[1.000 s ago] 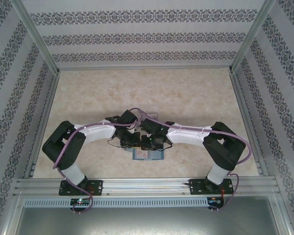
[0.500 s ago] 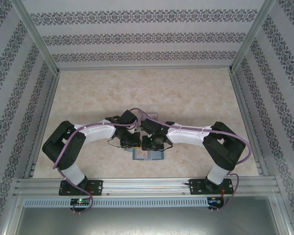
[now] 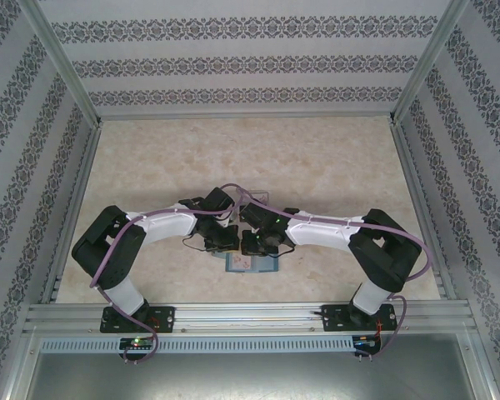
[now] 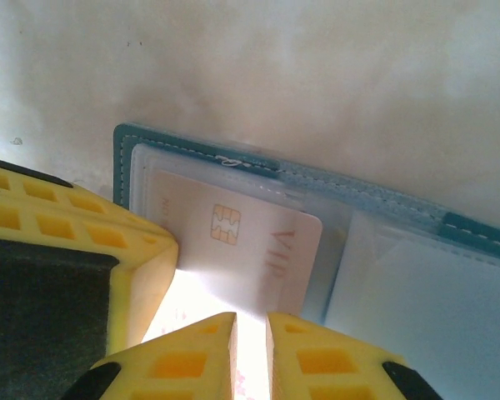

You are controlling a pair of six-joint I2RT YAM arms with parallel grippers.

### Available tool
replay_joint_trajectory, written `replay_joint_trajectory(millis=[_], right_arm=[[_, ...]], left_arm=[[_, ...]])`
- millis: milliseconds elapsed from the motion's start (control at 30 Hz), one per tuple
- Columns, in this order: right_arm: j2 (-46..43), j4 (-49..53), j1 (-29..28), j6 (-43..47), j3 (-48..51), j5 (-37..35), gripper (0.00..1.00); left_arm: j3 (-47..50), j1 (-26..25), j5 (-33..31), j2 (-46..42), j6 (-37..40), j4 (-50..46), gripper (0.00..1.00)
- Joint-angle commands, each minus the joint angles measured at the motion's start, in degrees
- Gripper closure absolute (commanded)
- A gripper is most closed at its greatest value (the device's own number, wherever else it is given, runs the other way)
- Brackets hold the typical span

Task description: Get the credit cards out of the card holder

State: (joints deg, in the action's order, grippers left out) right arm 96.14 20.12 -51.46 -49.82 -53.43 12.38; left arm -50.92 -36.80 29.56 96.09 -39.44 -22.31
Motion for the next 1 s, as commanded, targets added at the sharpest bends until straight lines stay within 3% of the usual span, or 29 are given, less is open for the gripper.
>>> replay_joint_trajectory(millis=[0,133,400,967], right_arm=[[1.9,-1.3,0.5,-1.3,1.3,1.0,0.81],[2.8,-0.6,0.5,-1.2,1.5,0.3,0.81],[1.7,5.0,0.5,0.4,0.5,-3.9,0.66],[-3.6,5.3,0.7,0.2,0.3,-2.9,0.62]], left_arm=[[0.5,-0.6,-2.0,-0.5,1.3,-3.3,0.91],[0.6,-0.6,-2.1,-0.6,1.2,-3.3,0.91],[-0.2,-0.5,-3.4,-1.3,1.6,-4.9,0.91],[-2.6,-1.8,-1.2,-2.2,1.1,-5.2,0.91]])
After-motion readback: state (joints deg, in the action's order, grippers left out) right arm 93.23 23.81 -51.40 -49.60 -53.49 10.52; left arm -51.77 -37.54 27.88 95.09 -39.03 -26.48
